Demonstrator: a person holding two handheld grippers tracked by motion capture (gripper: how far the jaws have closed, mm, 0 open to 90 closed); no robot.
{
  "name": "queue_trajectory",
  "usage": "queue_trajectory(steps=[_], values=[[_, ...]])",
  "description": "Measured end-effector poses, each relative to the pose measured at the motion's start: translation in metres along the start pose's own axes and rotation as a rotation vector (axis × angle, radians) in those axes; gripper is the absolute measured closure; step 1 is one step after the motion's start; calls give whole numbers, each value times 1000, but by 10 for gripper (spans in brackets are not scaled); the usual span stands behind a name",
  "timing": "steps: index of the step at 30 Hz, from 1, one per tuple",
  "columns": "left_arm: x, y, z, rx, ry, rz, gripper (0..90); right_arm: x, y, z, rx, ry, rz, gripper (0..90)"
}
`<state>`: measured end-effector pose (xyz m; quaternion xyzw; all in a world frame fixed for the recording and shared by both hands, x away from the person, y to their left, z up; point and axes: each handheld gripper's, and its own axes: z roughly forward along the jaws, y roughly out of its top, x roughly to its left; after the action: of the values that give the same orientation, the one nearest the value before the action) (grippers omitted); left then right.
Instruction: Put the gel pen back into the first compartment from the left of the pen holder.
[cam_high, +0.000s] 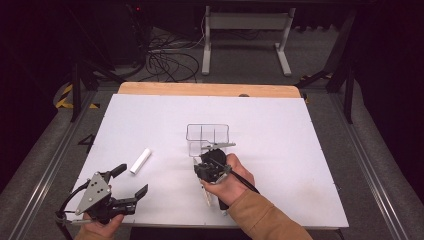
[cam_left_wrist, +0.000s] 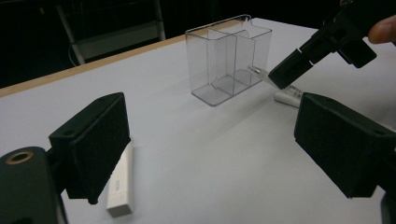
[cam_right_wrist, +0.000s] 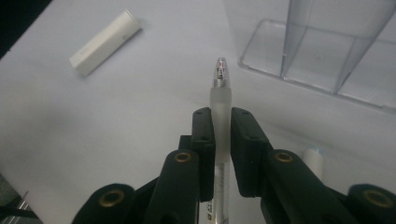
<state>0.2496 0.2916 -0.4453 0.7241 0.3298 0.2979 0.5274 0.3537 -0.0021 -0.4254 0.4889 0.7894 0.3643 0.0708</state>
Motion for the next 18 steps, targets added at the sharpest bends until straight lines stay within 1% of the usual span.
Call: queue_trajectory(steps=[3, 4, 8, 10, 11, 12, 16, 18], values=[[0, 0, 0, -1, 0, -3, 111, 2, 1, -7, -51, 14, -22, 811], [0, 0, 0, -1, -2, -5, 111, 2, 2, -10, -73, 15, -36, 811], [0, 0, 0, -2, -1, -4, 111, 4, 4, -17, -131, 11, -75, 811], [0, 0, 0, -1, -1, -3, 111, 4, 5, -20, -148, 17, -77, 811], [0, 0, 0, -1, -1, -3, 111, 4, 6, -22, -165, 22, -84, 811], [0, 0, 0, -2, 0, -4, 111, 4, 6, -22, -165, 22, -84, 811], [0, 0, 0, -1, 2, 0, 110, 4, 8, -28, -201, 35, -89, 811], [0, 0, 0, -2, 1, 0, 110, 3, 9, -30, -224, 38, -100, 811]])
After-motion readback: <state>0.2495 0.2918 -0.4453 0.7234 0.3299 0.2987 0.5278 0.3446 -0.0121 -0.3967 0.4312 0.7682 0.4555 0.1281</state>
